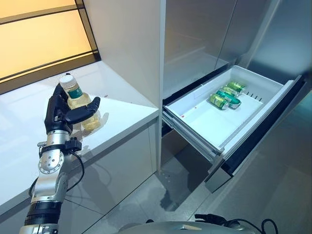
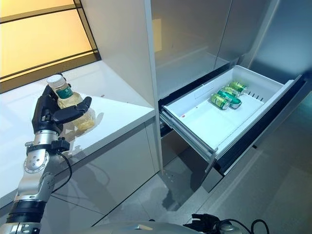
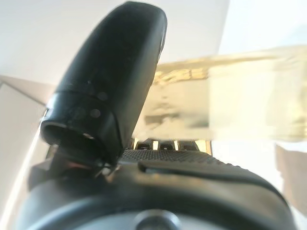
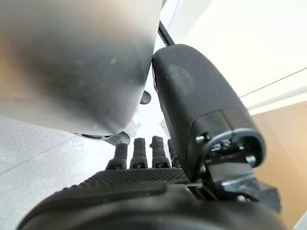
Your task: Put drinks into fridge and close the fridge
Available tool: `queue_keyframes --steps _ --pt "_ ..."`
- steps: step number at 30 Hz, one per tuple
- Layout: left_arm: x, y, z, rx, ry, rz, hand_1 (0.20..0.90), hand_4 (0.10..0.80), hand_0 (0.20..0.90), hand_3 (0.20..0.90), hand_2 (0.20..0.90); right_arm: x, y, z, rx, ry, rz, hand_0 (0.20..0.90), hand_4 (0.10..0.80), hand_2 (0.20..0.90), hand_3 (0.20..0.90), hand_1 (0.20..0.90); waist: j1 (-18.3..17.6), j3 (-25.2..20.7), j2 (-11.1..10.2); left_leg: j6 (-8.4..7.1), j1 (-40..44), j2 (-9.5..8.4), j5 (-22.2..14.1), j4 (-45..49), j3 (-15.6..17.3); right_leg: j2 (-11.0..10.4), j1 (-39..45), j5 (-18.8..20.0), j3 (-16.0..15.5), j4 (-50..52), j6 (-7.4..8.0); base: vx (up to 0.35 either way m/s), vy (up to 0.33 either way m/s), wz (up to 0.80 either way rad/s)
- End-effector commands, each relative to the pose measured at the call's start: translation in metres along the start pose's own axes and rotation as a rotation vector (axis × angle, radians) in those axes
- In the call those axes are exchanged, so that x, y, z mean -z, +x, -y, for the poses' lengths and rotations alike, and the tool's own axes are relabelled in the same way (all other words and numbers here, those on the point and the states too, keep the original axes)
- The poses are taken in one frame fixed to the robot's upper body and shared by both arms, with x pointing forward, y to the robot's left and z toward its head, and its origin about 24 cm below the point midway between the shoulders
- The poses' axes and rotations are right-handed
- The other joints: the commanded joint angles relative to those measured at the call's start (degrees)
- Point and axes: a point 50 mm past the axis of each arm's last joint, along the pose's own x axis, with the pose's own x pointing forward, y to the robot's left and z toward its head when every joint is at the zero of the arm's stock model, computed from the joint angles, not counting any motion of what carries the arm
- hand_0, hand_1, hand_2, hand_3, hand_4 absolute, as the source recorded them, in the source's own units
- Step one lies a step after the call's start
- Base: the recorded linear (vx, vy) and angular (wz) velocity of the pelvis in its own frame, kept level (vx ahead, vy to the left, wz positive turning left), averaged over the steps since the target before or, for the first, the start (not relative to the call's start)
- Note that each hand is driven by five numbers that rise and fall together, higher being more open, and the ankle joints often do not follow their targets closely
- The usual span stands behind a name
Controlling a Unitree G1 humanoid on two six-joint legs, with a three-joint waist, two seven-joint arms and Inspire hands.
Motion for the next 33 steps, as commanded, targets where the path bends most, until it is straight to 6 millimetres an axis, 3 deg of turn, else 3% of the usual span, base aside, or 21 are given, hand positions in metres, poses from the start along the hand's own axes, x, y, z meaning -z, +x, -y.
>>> queue_keyframes --steps 1,16,33 --pt "-0.0354 0.017 -0.0026 -0.029 0.021 0.203 0.9 0.8 0.9 0.9 0.9 0.0106 -0.0043 0.0096 0.001 -0.055 -0.062 0.9 0.8 0.9 0.9 0.9 -0.08 -1.37 1.05 -0.59 2.31 0.59 -6.4 0.4 4.99 0.05 -0.45 -5.13 0.69 4.33 2.67 0.0 0.0 0.0" --pt "-0.0401 0.0202 -0.0061 -0.105 0.028 0.235 0.9 0.8 0.9 0.9 0.9 0.0149 -0.0036 0.0062 -0.004 -0.059 -0.073 0.9 0.8 0.9 0.9 0.9 -0.76 -1.51 1.02 -0.66 2.42 0.62 -6.52 0.4 5.45 0.09 -0.33 -5.14 0.95 4.29 2.78 0.0 0.0 0.0" --pt "-0.0356 0.0224 -0.0011 -0.059 0.061 0.19 0.9 0.8 0.9 0.9 0.9 0.0169 -0.0036 0.0054 -0.007 -0.053 -0.075 0.9 0.8 0.9 0.9 0.9 -1.18 -1.26 1.27 -0.47 2.69 0.53 -6.64 0.4 5.57 0.26 -0.34 -5.28 1.34 4.63 2.8 0.0 0.0 0.0"
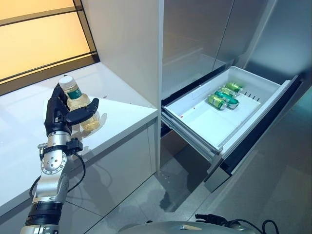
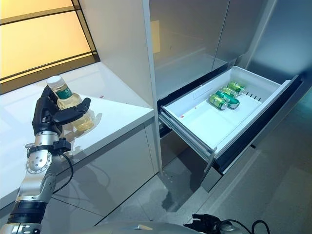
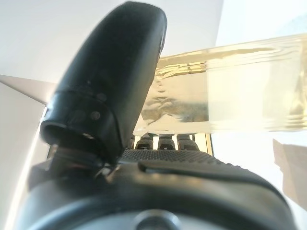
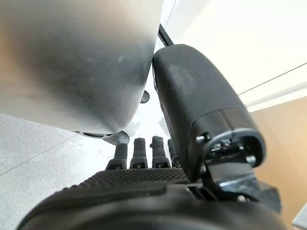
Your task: Put drinks into fridge and close the fridge
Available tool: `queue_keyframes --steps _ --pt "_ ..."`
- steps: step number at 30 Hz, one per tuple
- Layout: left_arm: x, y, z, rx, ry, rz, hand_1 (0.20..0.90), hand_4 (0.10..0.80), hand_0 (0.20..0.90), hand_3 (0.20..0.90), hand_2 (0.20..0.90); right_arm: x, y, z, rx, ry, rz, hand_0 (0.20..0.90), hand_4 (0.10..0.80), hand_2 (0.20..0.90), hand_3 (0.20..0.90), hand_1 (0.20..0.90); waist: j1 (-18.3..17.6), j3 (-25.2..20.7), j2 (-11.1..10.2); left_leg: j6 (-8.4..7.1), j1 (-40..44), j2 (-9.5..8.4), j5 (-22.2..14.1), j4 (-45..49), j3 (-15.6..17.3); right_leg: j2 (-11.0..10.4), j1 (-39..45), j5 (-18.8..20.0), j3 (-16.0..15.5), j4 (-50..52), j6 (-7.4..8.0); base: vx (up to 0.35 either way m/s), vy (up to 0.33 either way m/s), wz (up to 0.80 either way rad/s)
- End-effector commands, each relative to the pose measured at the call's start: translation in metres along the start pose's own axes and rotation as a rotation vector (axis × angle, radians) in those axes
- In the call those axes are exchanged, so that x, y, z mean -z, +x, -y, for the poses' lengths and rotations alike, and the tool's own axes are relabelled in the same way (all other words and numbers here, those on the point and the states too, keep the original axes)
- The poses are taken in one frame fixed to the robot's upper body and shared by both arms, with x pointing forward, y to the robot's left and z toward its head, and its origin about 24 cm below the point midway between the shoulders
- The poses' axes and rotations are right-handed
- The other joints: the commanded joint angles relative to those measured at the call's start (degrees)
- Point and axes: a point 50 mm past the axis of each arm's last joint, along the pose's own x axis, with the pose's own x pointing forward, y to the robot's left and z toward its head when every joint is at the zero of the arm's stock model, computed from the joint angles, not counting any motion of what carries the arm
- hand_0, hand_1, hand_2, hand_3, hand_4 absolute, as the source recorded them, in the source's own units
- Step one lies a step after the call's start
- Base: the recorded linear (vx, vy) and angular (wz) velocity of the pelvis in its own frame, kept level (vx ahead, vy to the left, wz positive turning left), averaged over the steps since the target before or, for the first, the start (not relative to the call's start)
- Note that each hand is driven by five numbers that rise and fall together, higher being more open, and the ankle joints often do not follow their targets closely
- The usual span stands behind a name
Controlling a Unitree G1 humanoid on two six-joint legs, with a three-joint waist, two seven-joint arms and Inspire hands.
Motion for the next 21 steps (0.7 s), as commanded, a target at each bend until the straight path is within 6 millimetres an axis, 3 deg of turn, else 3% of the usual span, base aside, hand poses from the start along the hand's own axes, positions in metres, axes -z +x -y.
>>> queue_keyframes --steps 1,17,18,20,21 --pt "-0.036 0.023 0.002 0.004 0.014 0.188 0.9 0.8 0.9 0.9 0.9 0.013 -0.003 0.005 -0.008 -0.061 -0.065 0.9 0.8 0.9 0.9 0.9 -0.64 -1.26 1.25 -0.48 2.16 0.53 -6.61 0.4 5.39 0.27 -0.85 -5.27 1.17 4.63 2.81 0.0 0.0 0.0" --pt "-0.031 0.024 -0.002 -0.052 -0.005 0.176 0.9 0.8 0.9 0.9 0.9 0.015 -0.004 0.007 -0.004 -0.05 -0.065 0.9 0.8 0.9 0.9 0.9 -1.33 -1.02 1.27 -0.49 2.17 0.56 -6.58 0.4 5.67 0.47 -0.79 -5.31 1.71 4.58 2.82 0.004 0.001 -0.01" --pt "-0.032 0.024 -0.002 -0.061 -0.021 0.189 0.644 0.501 0.644 0.601 0.644 0.015 -0.004 0.007 -0.004 -0.05 -0.065 0.9 0.8 0.9 0.9 0.9 -1.37 -1.02 1.25 -0.51 2.18 0.59 -6.59 0.4 5.68 0.48 -0.77 -5.32 1.73 4.56 2.81 0.0 0.0 0.0" --pt "-0.036 0.024 -0.003 -0.076 -0.052 0.226 0.495 0.328 0.495 0.428 0.495 0.015 -0.004 0.007 -0.005 -0.049 -0.065 0.9 0.8 0.9 0.9 0.9 -1.45 -1.07 1.22 -0.54 2.16 0.6 -6.61 0.4 5.7 0.51 -0.74 -5.34 1.81 4.51 2.79 0.0 0.0 0.0" --pt "-0.04 0.023 -0.004 -0.092 -0.069 0.259 0.359 0.169 0.359 0.269 0.359 0.015 -0.004 0.007 -0.005 -0.048 -0.066 0.9 0.8 0.9 0.9 0.9 -1.45 -1.13 1.18 -0.56 2.12 0.61 -6.61 0.4 5.71 0.53 -0.73 -5.35 1.83 4.49 2.75 0.0 0.0 0.0"
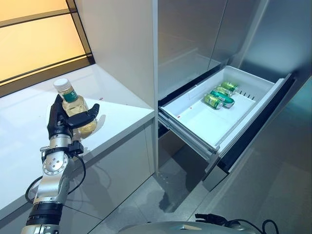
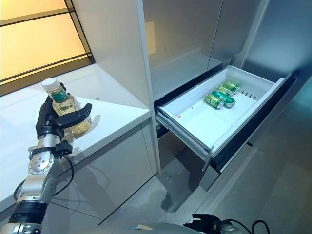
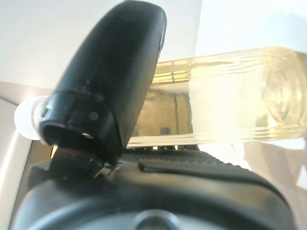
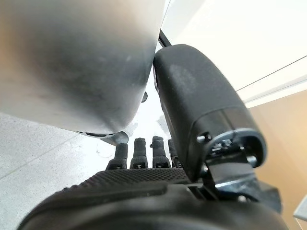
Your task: Put drinks into fridge and close the fridge
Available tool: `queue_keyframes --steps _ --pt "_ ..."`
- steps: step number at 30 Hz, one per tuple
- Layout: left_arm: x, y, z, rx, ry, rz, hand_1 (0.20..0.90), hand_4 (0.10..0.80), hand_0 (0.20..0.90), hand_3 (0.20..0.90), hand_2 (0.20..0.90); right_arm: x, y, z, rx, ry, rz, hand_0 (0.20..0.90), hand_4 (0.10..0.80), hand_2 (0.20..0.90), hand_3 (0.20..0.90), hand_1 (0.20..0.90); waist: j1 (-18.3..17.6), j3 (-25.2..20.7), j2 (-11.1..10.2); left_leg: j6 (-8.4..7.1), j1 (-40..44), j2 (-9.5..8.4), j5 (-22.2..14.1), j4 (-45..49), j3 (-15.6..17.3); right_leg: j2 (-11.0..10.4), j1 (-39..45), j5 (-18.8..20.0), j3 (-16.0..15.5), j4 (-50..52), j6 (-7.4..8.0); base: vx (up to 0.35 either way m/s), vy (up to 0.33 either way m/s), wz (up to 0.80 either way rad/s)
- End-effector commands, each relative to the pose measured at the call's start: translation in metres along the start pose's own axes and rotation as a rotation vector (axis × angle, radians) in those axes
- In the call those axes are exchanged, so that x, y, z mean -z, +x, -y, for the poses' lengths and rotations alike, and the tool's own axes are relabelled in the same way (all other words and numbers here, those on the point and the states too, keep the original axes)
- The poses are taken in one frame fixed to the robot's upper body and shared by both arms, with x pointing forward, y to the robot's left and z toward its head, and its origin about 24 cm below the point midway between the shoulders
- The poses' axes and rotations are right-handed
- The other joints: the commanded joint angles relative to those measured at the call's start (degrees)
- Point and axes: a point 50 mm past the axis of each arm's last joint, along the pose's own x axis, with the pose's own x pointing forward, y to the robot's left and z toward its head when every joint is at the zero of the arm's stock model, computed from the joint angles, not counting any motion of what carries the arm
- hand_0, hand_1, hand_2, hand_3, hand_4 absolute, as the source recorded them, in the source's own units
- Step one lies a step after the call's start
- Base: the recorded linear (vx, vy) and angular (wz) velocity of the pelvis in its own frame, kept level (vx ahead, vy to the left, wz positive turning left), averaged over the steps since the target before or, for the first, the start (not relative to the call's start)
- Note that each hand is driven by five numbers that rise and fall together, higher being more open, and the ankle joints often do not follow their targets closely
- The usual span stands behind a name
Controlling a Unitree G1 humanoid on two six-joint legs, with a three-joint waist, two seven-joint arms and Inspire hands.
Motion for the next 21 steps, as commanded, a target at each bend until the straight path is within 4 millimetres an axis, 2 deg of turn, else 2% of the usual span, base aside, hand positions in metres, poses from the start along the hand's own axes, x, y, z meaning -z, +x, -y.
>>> queue_keyframes --steps 1,9,14,16,18,19,21 --pt "-0.058 0.021 0.0 -0.069 -0.105 0.353 0.3 0.1 0.3 0.2 0.3 0.016 -0.004 0.007 -0.005 -0.047 -0.069 0.9 0.8 0.9 0.9 0.9 -0.38 -1.16 1.14 -0.69 1.56 0.56 -6.51 0.4 4.99 0.49 -0.98 -5.38 0.89 4.49 2.73 0.0 0.0 0.0" --pt "-0.08 0.015 0.004 -0.086 -0.197 0.51 0.3 0.1 0.3 0.2 0.3 0.012 -0.002 0.005 0.011 -0.043 -0.039 0.9 0.8 0.9 0.9 0.9 -0.49 -1.39 0.99 -0.77 1.51 0.59 -6.49 0.4 4.73 0.56 -1.09 -5.5 1.05 4.7 2.54 0.0 0.0 0.0" --pt "-0.095 0.012 0.013 -0.007 -0.284 0.579 0.3 0.1 0.3 0.2 0.3 -0.005 -0.002 0.008 0.079 -0.037 0.066 0.9 0.8 0.9 0.9 0.9 -0.63 -1.47 0.96 -0.74 1.51 0.61 -6.54 0.4 4.59 0.63 -1.19 -5.61 1.29 5.0 2.47 0.0 0.0 0.0" --pt "-0.103 0.011 0.019 0.045 -0.325 0.611 0.3 0.1 0.3 0.2 0.3 -0.019 -0.004 0.012 0.12 -0.078 0.143 0.9 0.8 0.9 0.9 0.9 -0.77 -1.43 0.97 -0.66 1.56 0.64 -6.58 0.4 4.49 0.71 -1.24 -5.62 1.66 5.08 2.41 0.0 0.0 0.0" --pt "-0.115 0.005 0.033 0.143 -0.379 0.669 0.3 0.1 0.3 0.2 0.3 -0.05 -0.008 0.013 0.141 -0.081 0.273 0.9 0.8 0.9 0.9 0.9 -1.06 -1.22 0.91 -0.54 1.66 0.64 -6.62 0.4 4.34 0.75 -1.33 -5.43 2.08 5.07 2.43 -0.015 -0.032 0.01" --pt "-0.116 0.005 0.035 0.154 -0.384 0.674 0.3 0.1 0.3 0.2 0.3 -0.055 -0.009 0.012 0.141 -0.084 0.291 0.9 0.8 0.9 0.9 0.9 -1.1 -1.18 0.91 -0.52 1.7 0.64 -6.63 0.4 4.33 0.76 -1.3 -5.41 2.11 5.06 2.42 -0.014 -0.041 0.01" --pt "-0.127 0.0 0.047 0.255 -0.423 0.73 0.3 0.1 0.3 0.2 0.3 -0.088 -0.016 0.003 0.084 -0.095 0.438 0.9 0.8 0.9 0.9 0.9 -1.47 -1.1 0.83 -0.47 1.79 0.7 -6.63 0.4 4.46 0.84 -1.29 -5.22 2.44 4.9 2.44 -0.009 -0.042 0.0"
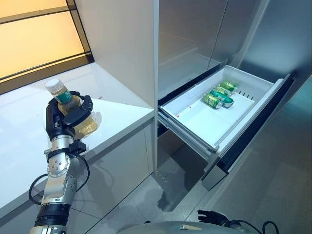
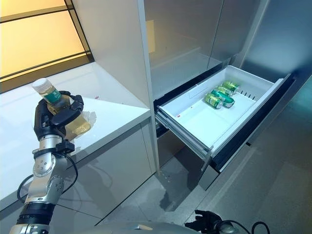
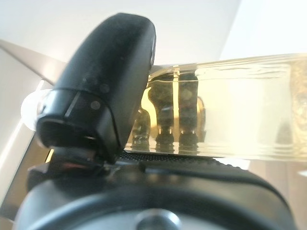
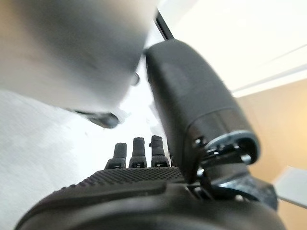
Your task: Put drinks into fridge and close the fridge
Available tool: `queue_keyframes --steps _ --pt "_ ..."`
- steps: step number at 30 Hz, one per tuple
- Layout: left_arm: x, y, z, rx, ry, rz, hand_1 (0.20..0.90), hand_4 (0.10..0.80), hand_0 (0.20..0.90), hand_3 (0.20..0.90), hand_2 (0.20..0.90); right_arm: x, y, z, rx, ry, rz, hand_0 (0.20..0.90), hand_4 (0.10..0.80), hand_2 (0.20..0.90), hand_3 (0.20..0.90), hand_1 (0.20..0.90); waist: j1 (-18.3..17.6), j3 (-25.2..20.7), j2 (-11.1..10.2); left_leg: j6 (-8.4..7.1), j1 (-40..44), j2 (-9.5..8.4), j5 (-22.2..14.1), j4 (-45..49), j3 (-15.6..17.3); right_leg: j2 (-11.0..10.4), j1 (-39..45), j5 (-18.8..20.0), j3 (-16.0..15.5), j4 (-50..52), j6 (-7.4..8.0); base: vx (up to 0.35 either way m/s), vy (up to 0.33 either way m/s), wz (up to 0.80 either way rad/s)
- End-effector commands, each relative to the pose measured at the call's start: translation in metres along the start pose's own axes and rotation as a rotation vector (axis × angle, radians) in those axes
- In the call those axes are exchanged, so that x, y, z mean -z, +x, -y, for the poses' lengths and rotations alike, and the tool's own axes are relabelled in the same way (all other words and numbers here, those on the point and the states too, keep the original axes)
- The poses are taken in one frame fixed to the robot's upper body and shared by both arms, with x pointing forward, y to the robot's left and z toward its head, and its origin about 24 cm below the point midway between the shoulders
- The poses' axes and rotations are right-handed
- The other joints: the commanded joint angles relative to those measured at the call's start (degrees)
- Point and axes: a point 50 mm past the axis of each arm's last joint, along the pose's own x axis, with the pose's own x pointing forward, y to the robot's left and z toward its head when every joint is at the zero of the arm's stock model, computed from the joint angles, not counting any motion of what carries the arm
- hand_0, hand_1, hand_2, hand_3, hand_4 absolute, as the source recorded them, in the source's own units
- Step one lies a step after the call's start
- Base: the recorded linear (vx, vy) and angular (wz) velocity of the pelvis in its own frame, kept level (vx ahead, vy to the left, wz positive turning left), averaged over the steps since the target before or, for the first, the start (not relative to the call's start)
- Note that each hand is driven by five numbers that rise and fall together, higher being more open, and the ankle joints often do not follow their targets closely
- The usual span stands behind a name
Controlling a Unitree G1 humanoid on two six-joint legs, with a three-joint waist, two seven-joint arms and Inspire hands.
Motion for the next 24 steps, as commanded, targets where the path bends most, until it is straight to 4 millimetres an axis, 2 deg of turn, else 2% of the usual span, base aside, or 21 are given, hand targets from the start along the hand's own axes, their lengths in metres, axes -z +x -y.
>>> queue_keyframes --steps 1,4,6,7,10,19,21,23,24 --pt "-0.105 0.018 0.058 0.311 -0.183 0.604 0.3 0.1 0.3 0.2 0.3 -0.072 -0.001 0.004 -0.031 -0.023 0.28 0.9 0.8 0.9 0.9 0.9 -1.54 -2.28 2.27 -0.55 1.77 0.66 -6.67 0.39 4.58 0.75 -1.29 -5.18 2.36 4.84 2.46 -0.014 -0.039 -0.02" --pt "-0.115 0.015 0.073 0.425 -0.228 0.658 0.3 0.1 0.3 0.2 0.3 -0.108 -0.01 -0.013 -0.147 -0.006 0.436 0.9 0.8 0.9 0.9 0.9 -2.28 -2.31 2.11 -0.64 1.79 0.68 -6.65 0.39 4.89 0.82 -1.36 -4.88 2.71 4.49 2.56 -0.018 -0.038 -0.03" --pt "-0.121 0.011 0.085 0.518 -0.269 0.695 0.3 0.1 0.3 0.2 0.3 -0.134 -0.025 -0.033 -0.271 0.005 0.562 0.9 0.8 0.9 0.9 0.9 -3.29 -2.42 1.95 -0.72 1.89 0.7 -6.66 0.39 5.26 0.88 -1.47 -4.63 3.15 4.15 2.71 -0.022 -0.035 -0.09" --pt "-0.121 0.011 0.086 0.525 -0.273 0.699 0.3 0.1 0.3 0.2 0.3 -0.136 -0.027 -0.035 -0.284 0.006 0.574 0.9 0.8 0.9 0.9 0.9 -3.4 -2.44 1.94 -0.72 1.9 0.7 -6.66 0.39 5.32 0.88 -1.47 -4.59 3.2 4.1 2.74 -0.018 -0.023 -0.12" --pt "-0.124 0.004 0.097 0.609 -0.309 0.719 0.3 0.1 0.3 0.2 0.3 -0.161 -0.047 -0.049 -0.404 0.005 0.692 0.9 0.8 0.9 0.9 0.9 -4.52 -2.54 1.8 -0.65 2.12 0.66 -6.66 0.39 5.9 0.88 -1.61 -4.16 3.77 3.8 3.11 -0.017 -0.016 -0.09" --pt "-0.117 -0.005 0.106 0.727 -0.373 0.679 0.3 0.1 0.3 0.2 0.3 -0.205 -0.096 -0.054 -0.607 0.004 0.932 0.9 0.8 0.9 0.9 0.9 -6.18 -2.56 1.79 0.28 2.75 0.51 -6.63 0.39 7.58 0.99 -2.32 -3.4 5.89 4.13 3.4 -0.006 0.001 -0.2" --pt "-0.112 -0.004 0.11 0.766 -0.414 0.626 0.3 0.1 0.3 0.2 0.3 -0.228 -0.126 -0.05 -0.615 -0.027 1.1 0.9 0.8 0.9 0.9 0.9 -6.59 -2.5 1.74 0.62 2.83 0.44 -6.72 0.39 8.07 0.92 -2.63 -3.08 6.6 4.22 3.52 -0.007 0.005 -0.22" --pt "-0.109 -0.004 0.113 0.793 -0.439 0.591 0.3 0.1 0.3 0.2 0.3 -0.239 -0.143 -0.048 -0.595 -0.057 1.213 0.9 0.8 0.9 0.9 0.9 -6.7 -2.47 1.73 0.74 2.83 0.43 -6.77 0.39 8.37 0.87 -2.87 -2.9 6.93 4.33 3.63 -0.011 0.004 -0.1" --pt "-0.107 -0.004 0.116 0.809 -0.452 0.569 0.3 0.1 0.3 0.2 0.3 -0.251 -0.162 -0.045 -0.567 -0.098 1.306 0.9 0.8 0.9 0.9 0.9 -6.89 -2.43 1.77 0.87 2.8 0.38 -6.83 0.39 8.65 0.83 -3.09 -2.79 7.21 4.4 3.71 -0.018 0.011 -0.17"
